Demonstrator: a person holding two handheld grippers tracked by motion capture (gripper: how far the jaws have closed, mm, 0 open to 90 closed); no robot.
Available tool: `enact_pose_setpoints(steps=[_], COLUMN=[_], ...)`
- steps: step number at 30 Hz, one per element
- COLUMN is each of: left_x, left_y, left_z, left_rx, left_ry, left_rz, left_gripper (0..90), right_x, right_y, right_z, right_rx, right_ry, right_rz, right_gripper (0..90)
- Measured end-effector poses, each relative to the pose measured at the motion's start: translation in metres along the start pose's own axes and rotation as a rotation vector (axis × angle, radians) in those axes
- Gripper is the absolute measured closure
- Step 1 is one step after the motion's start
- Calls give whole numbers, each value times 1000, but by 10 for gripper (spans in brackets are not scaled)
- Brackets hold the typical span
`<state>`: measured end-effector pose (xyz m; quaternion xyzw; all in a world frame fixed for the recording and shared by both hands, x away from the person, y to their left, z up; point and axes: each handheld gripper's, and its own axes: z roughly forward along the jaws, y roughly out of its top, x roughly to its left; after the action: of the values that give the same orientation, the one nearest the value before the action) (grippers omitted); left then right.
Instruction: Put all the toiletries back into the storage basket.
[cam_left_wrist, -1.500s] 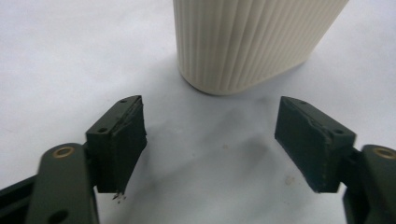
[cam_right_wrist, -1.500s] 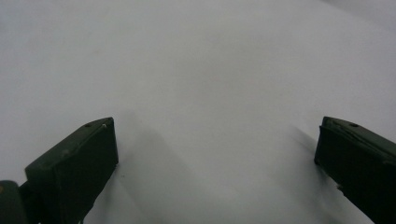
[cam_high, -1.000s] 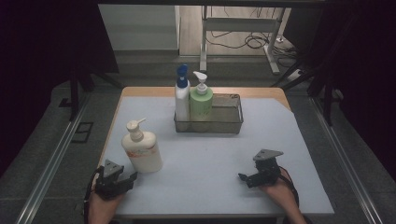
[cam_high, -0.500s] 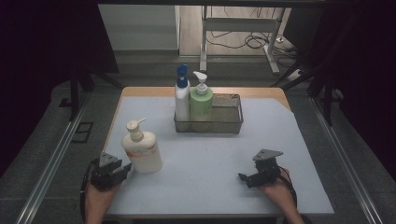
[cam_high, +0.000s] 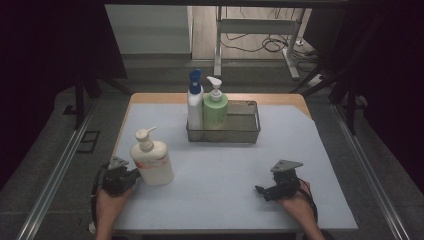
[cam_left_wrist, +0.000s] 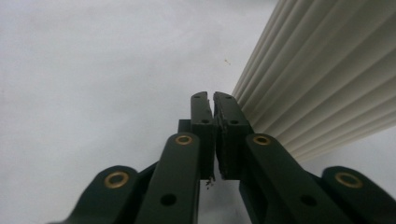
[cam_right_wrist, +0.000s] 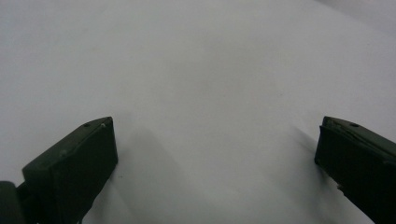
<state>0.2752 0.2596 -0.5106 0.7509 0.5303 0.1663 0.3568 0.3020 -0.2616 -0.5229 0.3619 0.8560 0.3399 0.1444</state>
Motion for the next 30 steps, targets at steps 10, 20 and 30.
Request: enact_pose_setpoints(steps=[10, 20, 30], left_x=[-8, -20, -27], left_y=[-1, 0, 5], left_z=[5, 8, 9], left_rx=[12, 25, 14], left_ry=[-37, -67, -79], left_rz=[22, 47, 81], left_gripper=[885, 884, 853], right_x=[0, 0, 0], right_y=[0, 0, 0], right_z=[0, 0, 0], right_rx=[1, 1, 0], right_ry=[1, 1, 0], right_rz=[4, 4, 4], right_gripper=[0, 0, 0])
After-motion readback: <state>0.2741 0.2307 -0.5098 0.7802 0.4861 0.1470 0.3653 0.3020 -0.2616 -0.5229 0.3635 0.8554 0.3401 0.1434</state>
